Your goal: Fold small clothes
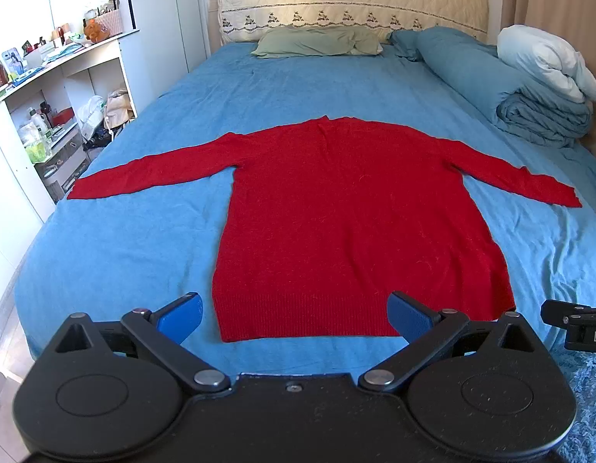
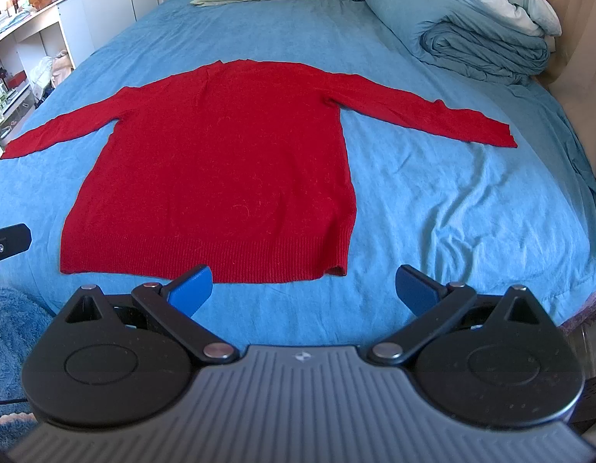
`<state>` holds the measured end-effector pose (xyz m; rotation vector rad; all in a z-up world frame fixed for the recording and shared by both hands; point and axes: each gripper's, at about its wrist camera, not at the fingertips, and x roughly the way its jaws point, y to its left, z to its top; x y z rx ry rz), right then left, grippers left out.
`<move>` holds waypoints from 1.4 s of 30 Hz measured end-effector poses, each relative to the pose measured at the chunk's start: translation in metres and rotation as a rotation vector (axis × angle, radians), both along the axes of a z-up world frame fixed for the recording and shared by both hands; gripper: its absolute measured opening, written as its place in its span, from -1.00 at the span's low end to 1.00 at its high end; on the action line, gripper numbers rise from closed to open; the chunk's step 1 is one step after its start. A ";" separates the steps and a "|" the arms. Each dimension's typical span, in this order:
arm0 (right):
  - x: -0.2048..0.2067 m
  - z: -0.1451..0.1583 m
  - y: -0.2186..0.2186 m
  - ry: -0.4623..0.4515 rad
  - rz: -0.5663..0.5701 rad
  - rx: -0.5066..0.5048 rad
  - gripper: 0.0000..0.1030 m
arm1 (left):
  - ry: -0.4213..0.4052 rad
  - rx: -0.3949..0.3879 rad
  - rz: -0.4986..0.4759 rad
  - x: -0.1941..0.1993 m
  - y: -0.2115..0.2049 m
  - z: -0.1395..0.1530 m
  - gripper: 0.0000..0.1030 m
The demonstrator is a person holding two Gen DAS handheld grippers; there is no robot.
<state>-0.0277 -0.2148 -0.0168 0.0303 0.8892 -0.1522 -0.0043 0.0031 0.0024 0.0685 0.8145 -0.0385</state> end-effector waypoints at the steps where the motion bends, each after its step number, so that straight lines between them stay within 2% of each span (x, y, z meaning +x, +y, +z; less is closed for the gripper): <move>1: 0.000 -0.002 0.001 -0.001 0.000 0.000 1.00 | 0.000 0.000 0.000 0.000 0.000 0.000 1.00; 42: 0.004 0.009 0.006 -0.008 0.006 -0.001 1.00 | -0.001 -0.008 0.012 -0.002 0.004 0.007 1.00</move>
